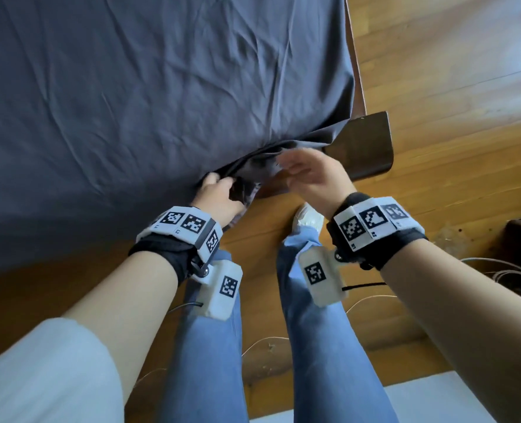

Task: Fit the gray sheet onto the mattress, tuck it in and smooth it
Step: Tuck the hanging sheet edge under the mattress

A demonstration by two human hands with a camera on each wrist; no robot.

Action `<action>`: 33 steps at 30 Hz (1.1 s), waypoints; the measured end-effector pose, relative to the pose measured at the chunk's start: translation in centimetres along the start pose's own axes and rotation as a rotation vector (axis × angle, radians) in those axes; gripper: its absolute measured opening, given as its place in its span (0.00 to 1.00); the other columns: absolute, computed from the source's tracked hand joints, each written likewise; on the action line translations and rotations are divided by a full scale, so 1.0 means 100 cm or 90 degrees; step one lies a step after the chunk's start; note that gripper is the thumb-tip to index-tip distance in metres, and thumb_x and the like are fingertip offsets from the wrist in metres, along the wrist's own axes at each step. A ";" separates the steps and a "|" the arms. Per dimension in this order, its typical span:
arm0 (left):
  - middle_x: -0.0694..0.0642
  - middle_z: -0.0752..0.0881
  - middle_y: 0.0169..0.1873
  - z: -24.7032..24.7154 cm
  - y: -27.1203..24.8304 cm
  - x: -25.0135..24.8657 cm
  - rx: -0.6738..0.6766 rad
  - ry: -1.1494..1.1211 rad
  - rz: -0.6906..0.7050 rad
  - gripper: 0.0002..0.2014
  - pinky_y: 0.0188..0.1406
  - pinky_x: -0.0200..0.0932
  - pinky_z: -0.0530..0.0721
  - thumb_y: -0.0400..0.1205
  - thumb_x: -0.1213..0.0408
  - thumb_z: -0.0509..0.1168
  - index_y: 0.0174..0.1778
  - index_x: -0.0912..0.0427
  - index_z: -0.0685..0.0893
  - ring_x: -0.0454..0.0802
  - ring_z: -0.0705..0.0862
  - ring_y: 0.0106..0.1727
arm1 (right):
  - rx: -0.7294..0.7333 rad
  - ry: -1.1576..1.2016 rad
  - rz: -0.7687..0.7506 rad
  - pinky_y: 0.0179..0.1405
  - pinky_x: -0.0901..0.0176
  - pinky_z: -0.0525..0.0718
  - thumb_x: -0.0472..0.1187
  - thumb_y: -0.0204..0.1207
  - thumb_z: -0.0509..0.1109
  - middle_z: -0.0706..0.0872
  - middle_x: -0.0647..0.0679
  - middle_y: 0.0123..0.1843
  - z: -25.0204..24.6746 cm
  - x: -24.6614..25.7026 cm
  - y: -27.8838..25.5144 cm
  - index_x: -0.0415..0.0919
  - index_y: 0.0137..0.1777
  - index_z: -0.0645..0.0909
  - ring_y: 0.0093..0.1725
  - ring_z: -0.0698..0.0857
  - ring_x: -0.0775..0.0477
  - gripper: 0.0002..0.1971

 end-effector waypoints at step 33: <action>0.51 0.59 0.81 -0.001 0.025 -0.009 -0.091 0.076 0.000 0.38 0.75 0.64 0.65 0.73 0.62 0.65 0.79 0.48 0.58 0.60 0.58 0.80 | 0.111 -0.584 -0.032 0.82 0.52 0.50 0.46 0.73 0.67 0.63 0.49 0.80 0.010 -0.017 0.025 0.44 0.80 0.60 0.82 0.57 0.49 0.35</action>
Point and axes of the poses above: each hand's wrist, its own y-axis towards the middle knuckle, its own z-axis out of the palm, x = y × z, the point moved 6 cm from there along y, towards the middle knuckle
